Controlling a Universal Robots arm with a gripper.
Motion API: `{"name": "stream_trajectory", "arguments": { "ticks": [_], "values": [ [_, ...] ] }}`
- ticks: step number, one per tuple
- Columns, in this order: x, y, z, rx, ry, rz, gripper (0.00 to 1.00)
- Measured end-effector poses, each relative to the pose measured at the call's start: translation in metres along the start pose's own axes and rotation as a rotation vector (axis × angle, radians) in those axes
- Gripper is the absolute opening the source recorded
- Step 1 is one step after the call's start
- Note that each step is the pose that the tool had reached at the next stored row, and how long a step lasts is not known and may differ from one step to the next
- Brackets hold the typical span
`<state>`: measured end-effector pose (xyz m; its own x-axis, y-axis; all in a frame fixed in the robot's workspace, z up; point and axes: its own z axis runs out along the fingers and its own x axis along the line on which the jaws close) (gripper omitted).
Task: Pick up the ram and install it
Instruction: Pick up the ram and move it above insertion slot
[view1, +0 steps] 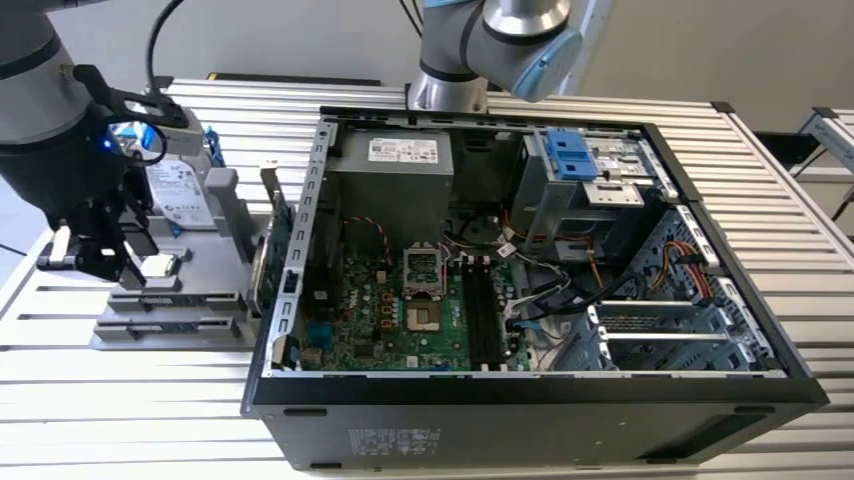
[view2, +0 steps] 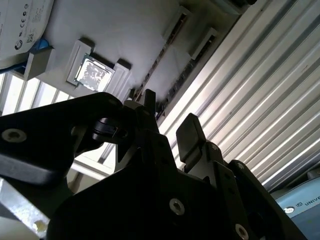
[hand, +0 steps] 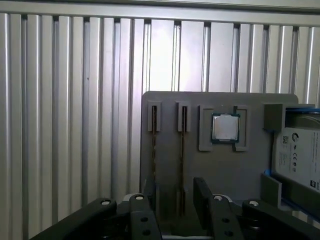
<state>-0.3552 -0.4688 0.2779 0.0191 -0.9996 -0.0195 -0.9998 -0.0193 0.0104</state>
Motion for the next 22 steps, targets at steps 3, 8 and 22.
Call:
{"name": "stream_trajectory", "arguments": {
  "ticks": [3,8,22],
  "values": [
    [0.0003,0.0000,0.0040,0.0001,0.0001,0.000,1.00],
    [0.0039,0.0000,0.0095,0.0001,0.0001,0.000,1.00],
    [0.0168,0.0001,0.0239,-0.0001,0.0001,-0.001,1.00]
  ]
}}
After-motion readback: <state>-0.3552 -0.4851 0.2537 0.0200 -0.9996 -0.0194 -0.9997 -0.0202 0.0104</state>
